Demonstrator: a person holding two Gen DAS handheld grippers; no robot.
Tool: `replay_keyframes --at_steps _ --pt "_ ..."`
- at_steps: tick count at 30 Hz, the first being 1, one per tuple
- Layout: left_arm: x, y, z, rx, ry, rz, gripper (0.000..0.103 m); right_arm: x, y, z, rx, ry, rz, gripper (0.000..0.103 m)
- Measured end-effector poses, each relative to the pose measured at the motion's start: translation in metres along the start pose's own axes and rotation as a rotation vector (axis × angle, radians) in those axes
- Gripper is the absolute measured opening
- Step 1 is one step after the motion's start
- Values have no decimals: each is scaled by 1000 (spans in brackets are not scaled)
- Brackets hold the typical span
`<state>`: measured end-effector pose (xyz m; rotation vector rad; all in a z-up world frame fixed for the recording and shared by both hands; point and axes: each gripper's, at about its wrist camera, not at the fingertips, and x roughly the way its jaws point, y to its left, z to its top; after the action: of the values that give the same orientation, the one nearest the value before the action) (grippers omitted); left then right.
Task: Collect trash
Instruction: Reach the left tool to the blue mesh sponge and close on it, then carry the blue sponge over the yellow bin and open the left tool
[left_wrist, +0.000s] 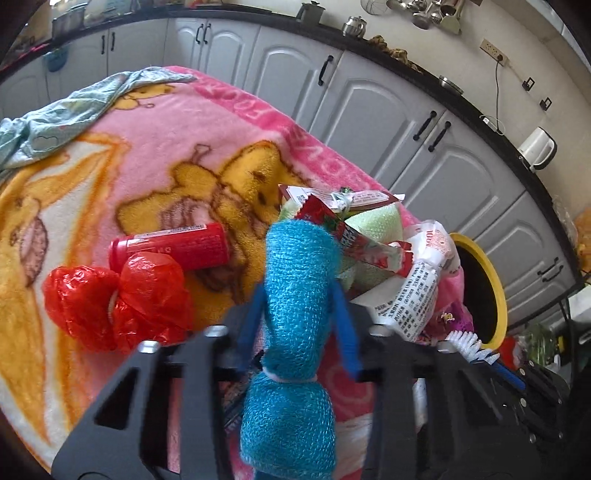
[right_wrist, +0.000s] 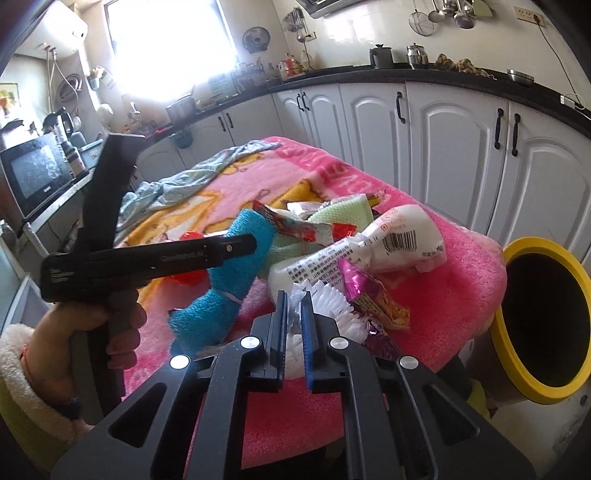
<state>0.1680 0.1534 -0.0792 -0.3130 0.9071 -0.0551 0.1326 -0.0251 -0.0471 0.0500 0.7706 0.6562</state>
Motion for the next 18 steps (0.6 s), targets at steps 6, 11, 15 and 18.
replay_keyframes --at_steps 6,11,15,18 --pt "-18 1 0 -5 -37 -37 11 -8 3 6 -21 -4 61 6" --pt "-42 -5 5 0 -96 -57 10 -19 4 14 -50 -32 95 6" --pt "-63 -15 12 24 -150 -62 10 -29 2 22 -53 -60 117 6" --pt "-77 -22 18 37 -190 -59 10 -35 0 31 -43 -74 147 6"
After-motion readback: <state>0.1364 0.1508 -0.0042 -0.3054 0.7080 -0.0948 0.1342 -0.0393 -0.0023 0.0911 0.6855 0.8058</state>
